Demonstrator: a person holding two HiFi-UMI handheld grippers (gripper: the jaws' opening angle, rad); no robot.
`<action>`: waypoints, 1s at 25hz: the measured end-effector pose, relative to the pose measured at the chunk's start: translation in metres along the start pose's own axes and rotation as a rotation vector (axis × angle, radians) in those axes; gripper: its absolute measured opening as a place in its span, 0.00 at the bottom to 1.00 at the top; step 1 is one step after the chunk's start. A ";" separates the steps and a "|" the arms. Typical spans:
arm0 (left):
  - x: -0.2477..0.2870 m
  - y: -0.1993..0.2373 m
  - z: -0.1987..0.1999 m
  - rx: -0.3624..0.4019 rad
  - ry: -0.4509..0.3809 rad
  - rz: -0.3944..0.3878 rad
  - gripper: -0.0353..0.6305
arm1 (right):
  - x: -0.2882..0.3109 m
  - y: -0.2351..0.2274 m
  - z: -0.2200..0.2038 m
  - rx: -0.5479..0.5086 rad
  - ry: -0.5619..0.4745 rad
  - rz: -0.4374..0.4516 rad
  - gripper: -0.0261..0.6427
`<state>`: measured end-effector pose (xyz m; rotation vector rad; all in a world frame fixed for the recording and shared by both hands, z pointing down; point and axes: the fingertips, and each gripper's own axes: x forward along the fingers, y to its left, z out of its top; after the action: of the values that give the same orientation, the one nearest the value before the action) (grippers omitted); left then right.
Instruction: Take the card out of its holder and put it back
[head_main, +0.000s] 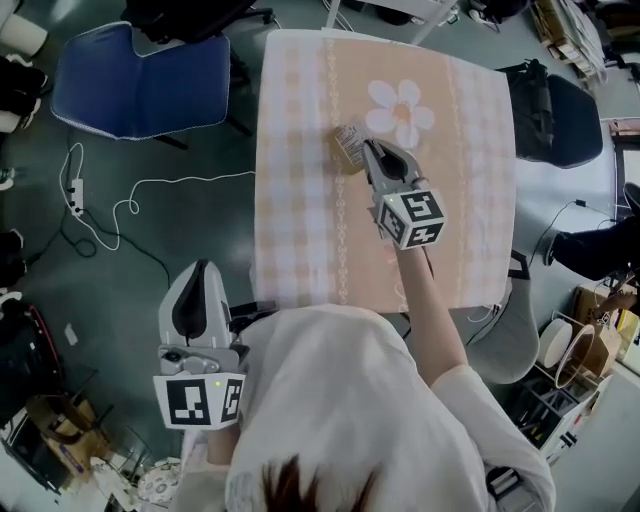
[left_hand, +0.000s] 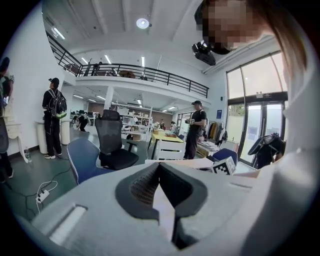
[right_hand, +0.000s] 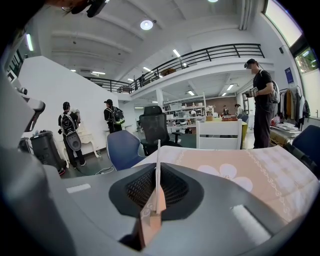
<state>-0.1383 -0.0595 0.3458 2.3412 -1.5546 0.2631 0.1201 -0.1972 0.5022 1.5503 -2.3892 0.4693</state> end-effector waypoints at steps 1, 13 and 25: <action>-0.001 0.001 0.000 0.002 0.000 0.003 0.05 | 0.000 0.000 0.000 0.003 0.001 0.003 0.06; -0.009 0.002 0.002 0.010 -0.020 -0.011 0.05 | -0.004 0.000 0.014 0.013 -0.025 0.002 0.14; -0.016 -0.005 0.006 0.016 -0.047 -0.042 0.05 | -0.033 0.002 0.060 0.008 -0.147 -0.033 0.14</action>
<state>-0.1403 -0.0456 0.3343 2.4058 -1.5279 0.2126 0.1295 -0.1930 0.4342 1.6794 -2.4666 0.3708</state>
